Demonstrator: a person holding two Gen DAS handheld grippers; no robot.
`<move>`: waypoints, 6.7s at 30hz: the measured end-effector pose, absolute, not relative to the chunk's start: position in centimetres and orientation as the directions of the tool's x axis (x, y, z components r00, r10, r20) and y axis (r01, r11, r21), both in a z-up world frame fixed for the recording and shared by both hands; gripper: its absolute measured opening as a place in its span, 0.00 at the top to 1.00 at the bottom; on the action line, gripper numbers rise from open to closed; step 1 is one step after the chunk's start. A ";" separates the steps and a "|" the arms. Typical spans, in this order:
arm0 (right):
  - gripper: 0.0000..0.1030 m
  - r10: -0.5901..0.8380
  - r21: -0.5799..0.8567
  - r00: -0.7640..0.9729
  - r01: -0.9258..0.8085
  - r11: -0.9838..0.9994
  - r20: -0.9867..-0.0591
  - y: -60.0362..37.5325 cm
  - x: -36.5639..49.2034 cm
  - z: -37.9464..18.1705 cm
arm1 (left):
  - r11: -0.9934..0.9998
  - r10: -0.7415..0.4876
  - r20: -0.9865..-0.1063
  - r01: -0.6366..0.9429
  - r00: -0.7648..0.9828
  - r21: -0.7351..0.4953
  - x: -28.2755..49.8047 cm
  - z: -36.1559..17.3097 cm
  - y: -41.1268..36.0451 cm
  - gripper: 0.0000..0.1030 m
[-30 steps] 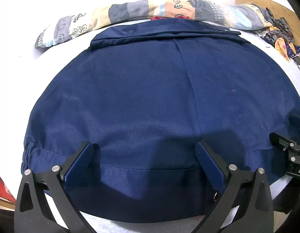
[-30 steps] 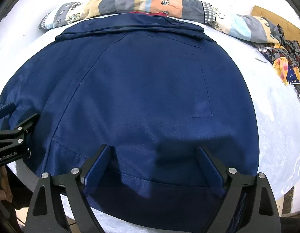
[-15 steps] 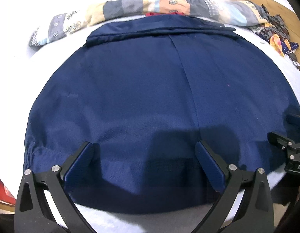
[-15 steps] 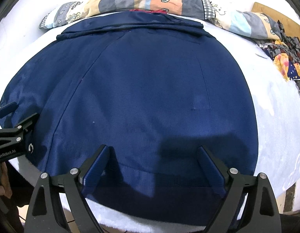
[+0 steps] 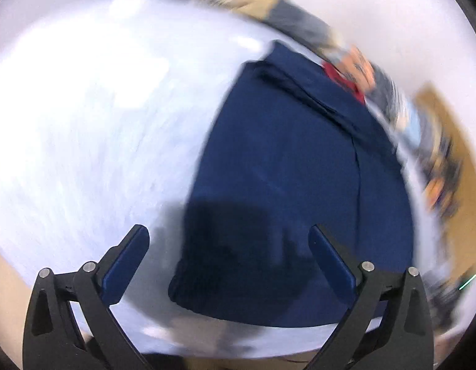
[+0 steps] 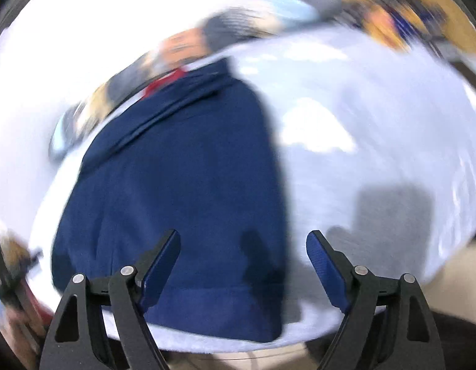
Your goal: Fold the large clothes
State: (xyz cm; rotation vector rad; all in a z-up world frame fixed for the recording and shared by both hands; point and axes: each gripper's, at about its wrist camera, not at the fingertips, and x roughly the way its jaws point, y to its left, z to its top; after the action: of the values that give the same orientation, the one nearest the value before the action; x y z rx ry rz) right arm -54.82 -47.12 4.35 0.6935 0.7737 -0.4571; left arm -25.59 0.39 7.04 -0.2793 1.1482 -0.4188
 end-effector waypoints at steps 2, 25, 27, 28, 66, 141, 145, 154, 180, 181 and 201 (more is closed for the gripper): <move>0.22 -0.071 0.482 0.645 0.634 0.605 -0.761 -49.0 -55.7 2.8 | 0.852 -0.520 -0.804 0.114 0.287 -0.511 -24.3 5.6 2.0 0.09; 0.74 0.095 0.515 0.597 0.589 0.622 -0.797 -47.7 -53.4 -1.0 | 0.804 -0.493 -0.863 0.439 0.112 -0.402 -26.4 4.2 -6.7 0.20; 0.72 0.119 0.517 0.597 0.557 0.650 -0.794 -47.0 -52.7 -0.9 | 0.805 -0.471 -0.871 0.471 0.140 -0.360 -26.9 4.4 -7.2 0.20; 0.78 0.129 0.514 0.594 0.542 0.665 -0.794 -46.7 -52.4 -0.9 | 0.807 -0.439 -0.883 0.506 0.167 -0.305 -27.3 4.4 -7.7 0.36; 0.55 0.074 0.480 0.607 0.542 0.690 -0.791 -46.7 -54.4 2.3 | 0.804 -0.527 -0.849 0.306 -0.031 -0.510 -26.2 8.6 -1.4 0.50; 0.89 0.181 0.659 0.794 0.328 0.676 -0.580 -46.2 -55.6 8.0 | 0.733 -0.635 -0.729 0.498 0.255 -0.464 -30.4 10.8 -7.1 0.79; 0.89 0.181 0.666 0.836 0.262 0.698 -0.518 -46.9 -55.0 12.0 | 0.717 -0.669 -0.683 0.501 0.295 -0.486 -28.2 13.6 -6.8 0.79; 0.89 0.177 0.721 0.891 0.206 0.662 -0.417 -51.5 -49.0 19.3 | 0.679 -0.732 -0.591 0.444 0.339 -0.585 -19.8 18.4 -10.5 0.78; 0.55 0.197 0.784 0.787 0.484 0.389 -0.584 -71.3 -13.1 4.5 | 0.714 -0.690 -0.711 -0.037 0.135 -0.700 11.6 3.6 -23.9 0.49; 0.52 0.205 0.800 0.795 0.481 0.359 -0.571 -71.8 -13.3 4.0 | 0.694 -0.707 -0.693 -0.048 0.138 -0.718 11.7 3.4 -23.6 0.47; 0.57 0.071 0.515 0.755 0.372 0.772 -0.652 -66.2 -10.9 7.8 | 0.738 -0.665 -0.704 0.362 0.248 -0.569 9.3 9.4 -26.1 0.40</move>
State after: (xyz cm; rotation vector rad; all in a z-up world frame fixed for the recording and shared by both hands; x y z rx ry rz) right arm -10.92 -66.24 7.83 0.6807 0.7076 -0.1783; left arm 9.29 -26.08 9.36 -0.3176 1.1175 -0.7159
